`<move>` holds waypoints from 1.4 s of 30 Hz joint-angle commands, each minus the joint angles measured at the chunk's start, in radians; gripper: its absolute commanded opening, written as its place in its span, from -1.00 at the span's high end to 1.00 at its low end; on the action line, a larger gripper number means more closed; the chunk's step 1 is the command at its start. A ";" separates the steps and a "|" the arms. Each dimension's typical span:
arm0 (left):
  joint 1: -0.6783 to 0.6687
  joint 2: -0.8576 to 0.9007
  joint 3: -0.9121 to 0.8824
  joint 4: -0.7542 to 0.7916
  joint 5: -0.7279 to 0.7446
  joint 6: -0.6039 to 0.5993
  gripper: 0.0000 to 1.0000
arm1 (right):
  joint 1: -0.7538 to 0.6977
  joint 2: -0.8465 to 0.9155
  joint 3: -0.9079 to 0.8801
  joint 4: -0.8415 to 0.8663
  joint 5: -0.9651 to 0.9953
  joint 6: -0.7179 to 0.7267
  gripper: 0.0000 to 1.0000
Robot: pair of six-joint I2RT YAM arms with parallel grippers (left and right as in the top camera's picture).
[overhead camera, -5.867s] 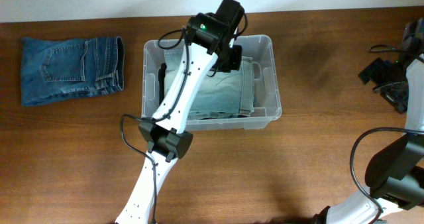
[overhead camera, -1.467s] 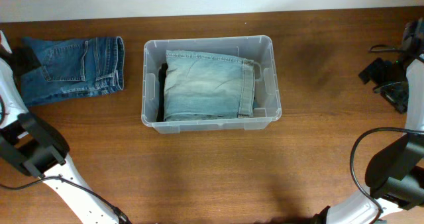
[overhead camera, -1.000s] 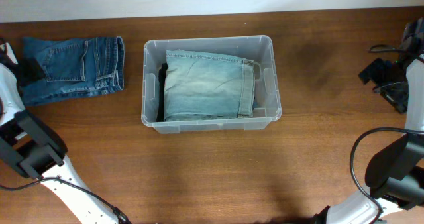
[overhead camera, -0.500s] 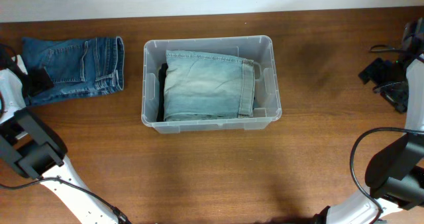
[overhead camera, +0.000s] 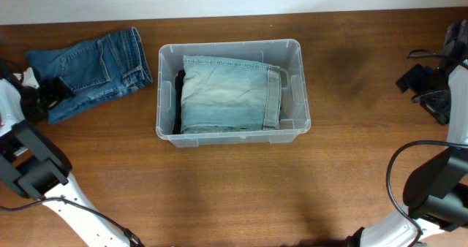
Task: Pack container
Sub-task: 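Lower the left gripper and grasp the dark-blue jeans' edge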
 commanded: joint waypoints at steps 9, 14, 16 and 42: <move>0.008 -0.001 -0.002 0.063 0.079 -0.003 -0.91 | 0.000 0.002 -0.002 -0.001 0.012 0.009 -0.97; 0.020 -0.001 -0.002 0.099 0.028 -0.003 -0.90 | 0.000 0.002 -0.002 -0.001 0.012 0.009 -0.97; 0.022 -0.001 -0.002 0.106 -0.006 -0.003 -0.90 | 0.000 0.002 -0.002 -0.001 0.012 0.009 -0.96; 0.006 0.000 -0.014 0.332 -0.022 -0.003 -0.87 | 0.000 0.002 -0.002 -0.001 0.012 0.009 -0.97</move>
